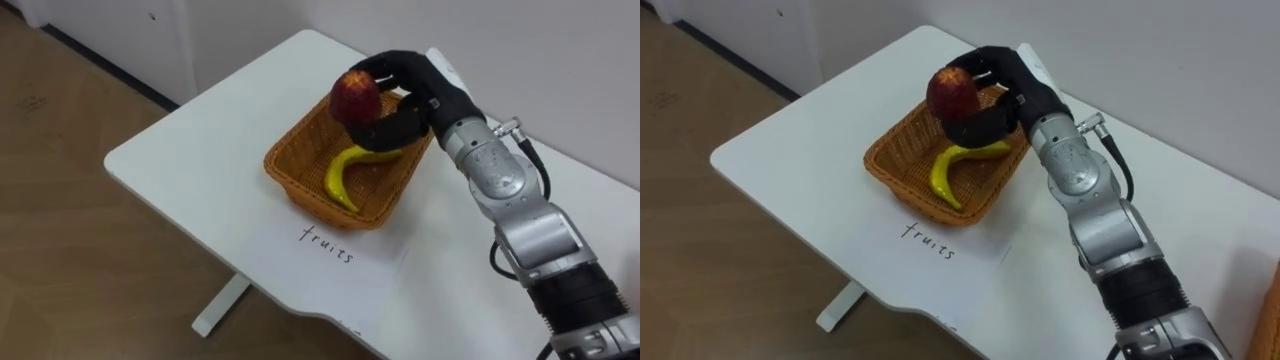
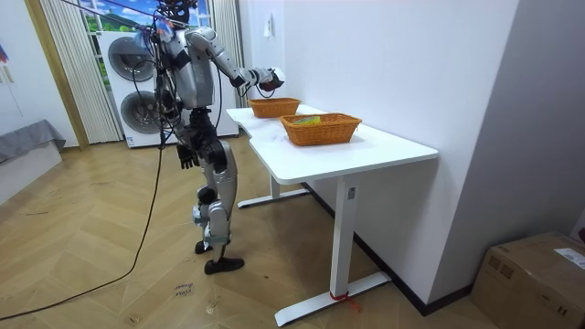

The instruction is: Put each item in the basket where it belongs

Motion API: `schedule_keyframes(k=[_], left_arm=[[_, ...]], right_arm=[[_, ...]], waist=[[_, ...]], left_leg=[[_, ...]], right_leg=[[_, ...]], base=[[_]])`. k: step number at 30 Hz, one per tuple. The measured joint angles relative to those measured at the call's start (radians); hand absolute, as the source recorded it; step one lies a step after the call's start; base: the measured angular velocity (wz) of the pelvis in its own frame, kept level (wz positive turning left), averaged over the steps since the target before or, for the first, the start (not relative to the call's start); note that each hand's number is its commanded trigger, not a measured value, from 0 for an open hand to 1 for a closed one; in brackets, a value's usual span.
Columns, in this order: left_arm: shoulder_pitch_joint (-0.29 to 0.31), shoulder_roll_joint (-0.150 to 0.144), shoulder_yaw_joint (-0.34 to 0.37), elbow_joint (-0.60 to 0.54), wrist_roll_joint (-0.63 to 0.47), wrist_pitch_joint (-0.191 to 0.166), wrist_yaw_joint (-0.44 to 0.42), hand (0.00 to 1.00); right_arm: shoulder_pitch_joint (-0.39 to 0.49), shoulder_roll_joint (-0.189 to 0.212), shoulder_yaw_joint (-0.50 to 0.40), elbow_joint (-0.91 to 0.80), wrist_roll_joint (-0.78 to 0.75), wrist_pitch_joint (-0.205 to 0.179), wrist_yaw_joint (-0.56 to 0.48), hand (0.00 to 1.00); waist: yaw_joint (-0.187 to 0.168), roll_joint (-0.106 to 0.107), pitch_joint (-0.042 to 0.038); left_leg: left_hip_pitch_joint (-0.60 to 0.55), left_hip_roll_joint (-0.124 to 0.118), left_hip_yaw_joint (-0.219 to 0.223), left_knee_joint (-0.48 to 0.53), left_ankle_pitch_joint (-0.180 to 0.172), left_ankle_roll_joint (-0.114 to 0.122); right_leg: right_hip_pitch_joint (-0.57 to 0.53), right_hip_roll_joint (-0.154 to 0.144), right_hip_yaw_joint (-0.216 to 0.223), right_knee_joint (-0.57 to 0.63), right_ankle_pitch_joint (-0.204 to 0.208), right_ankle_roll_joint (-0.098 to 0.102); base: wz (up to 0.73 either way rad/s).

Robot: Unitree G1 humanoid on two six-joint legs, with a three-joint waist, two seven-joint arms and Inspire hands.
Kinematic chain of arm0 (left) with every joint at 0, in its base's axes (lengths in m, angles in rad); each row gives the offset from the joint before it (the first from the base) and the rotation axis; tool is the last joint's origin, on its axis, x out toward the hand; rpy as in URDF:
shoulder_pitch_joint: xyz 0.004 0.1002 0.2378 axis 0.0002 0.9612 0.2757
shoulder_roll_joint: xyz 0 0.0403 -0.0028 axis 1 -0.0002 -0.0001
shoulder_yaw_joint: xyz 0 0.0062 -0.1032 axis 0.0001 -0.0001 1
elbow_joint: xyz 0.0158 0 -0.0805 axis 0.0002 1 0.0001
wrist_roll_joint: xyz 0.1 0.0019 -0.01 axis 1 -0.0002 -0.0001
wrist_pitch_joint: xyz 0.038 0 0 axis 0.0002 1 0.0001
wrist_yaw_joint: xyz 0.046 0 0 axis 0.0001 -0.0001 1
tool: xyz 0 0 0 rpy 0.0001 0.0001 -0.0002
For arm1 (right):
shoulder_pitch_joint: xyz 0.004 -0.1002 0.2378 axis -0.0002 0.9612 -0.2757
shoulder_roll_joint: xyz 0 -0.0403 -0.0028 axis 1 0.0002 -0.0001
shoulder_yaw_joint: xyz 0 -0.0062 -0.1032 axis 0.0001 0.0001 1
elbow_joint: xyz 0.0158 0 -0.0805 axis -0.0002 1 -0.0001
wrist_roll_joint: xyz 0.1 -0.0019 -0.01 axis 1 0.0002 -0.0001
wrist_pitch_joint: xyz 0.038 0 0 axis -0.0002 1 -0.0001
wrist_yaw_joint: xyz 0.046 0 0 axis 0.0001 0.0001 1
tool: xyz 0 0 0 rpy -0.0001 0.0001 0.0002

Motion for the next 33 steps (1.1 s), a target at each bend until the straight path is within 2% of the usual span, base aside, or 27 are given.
schedule_keyframes(k=[8, 12, 33], left_arm=[[0.001, 0.000, 0.007, 0.000, 0.000, 0.000, 0.000, 0.00], [0.003, 0.002, 0.007, 0.000, 0.000, 0.000, 0.000, 0.00], [0.001, 0.008, 0.007, -0.001, 0.000, -0.004, 0.000, 0.00]], right_arm=[[0.000, 0.000, 0.000, 0.004, -0.031, 0.000, -0.006, 0.00], [0.000, 0.000, 0.000, 0.004, -0.030, 0.000, -0.013, 0.00], [0.000, 0.000, 0.008, 0.013, -0.031, 0.000, -0.010, 0.00]], waist=[[0.019, -0.001, 0.0008], [0.020, -0.004, 0.0032], [0.020, -0.007, 0.0041]], left_leg=[[0.000, 0.000, 0.002, 0.001, 0.000, 0.000], [0.001, 0.000, 0.002, 0.001, 0.000, 0.000], [0.001, 0.000, 0.008, -0.001, -0.001, 0.002]], right_leg=[[-0.001, 0.000, 0.008, 0.000, 0.000, 0.000], [-0.002, 0.000, 0.009, 0.001, 0.000, 0.000], [-0.005, 0.001, 0.019, 0.001, 0.000, 0.001]], base=[[0.00], [0.00], [0.00]])
